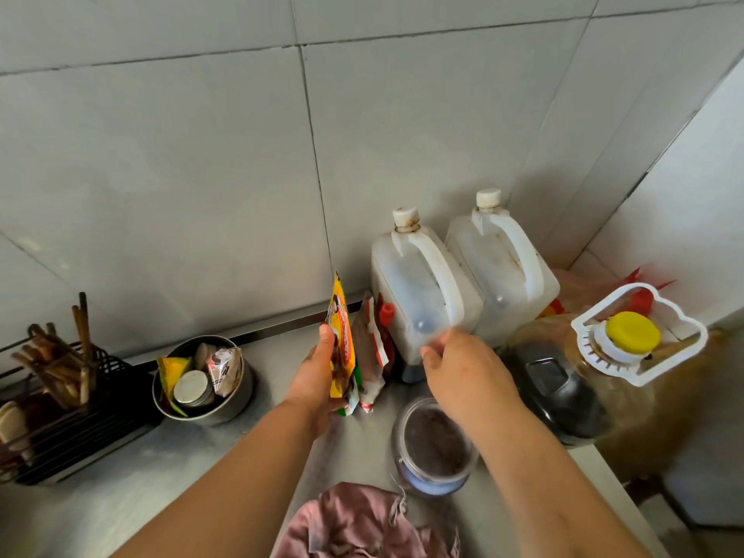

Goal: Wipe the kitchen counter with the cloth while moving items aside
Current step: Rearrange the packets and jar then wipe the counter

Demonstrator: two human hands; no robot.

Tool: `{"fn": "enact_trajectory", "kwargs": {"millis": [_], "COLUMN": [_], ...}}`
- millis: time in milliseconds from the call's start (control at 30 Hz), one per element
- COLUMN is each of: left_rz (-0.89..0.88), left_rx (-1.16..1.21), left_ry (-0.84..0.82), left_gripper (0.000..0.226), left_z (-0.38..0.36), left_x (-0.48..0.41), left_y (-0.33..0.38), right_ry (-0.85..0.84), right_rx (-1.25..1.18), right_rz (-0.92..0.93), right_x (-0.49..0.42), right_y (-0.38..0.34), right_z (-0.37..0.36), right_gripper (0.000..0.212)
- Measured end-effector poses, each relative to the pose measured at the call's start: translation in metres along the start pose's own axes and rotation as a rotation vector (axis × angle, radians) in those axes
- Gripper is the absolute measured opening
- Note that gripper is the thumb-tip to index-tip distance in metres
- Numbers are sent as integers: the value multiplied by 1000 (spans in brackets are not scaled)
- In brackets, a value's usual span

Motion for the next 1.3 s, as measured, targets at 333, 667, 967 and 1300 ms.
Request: {"fn": "enact_trajectory", "kwargs": {"millis": [333, 667, 967, 1300], "left_rz": [5, 49, -22, -87], "left_rx": [63, 157, 24, -41], "left_ry": [72, -14, 23, 44], "left_gripper": [47, 50, 50, 39], "left_z": [21, 9, 8, 9], "left_x": [1, 2, 5, 15], "left_y": [-6, -10, 7, 15], "right_ry": [-439, -642, -514, 153], "right_rx": [198, 517, 375, -81], "right_rz": [432, 503, 427, 555], "right_x": [38, 26, 23, 103], "right_y": [-65, -81, -73, -37], "right_z": [-39, -89, -77, -5], "right_gripper": [32, 25, 30, 6]}}
Point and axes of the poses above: each hand's wrist, its own x-axis away from the middle knuckle, its own z-axis out of the back of the hand, y = z × x, the point moved 9 cm from there along -x, towards the middle knuckle, and after that the axes turned 7 degrees about y, right-handed, at the moved point
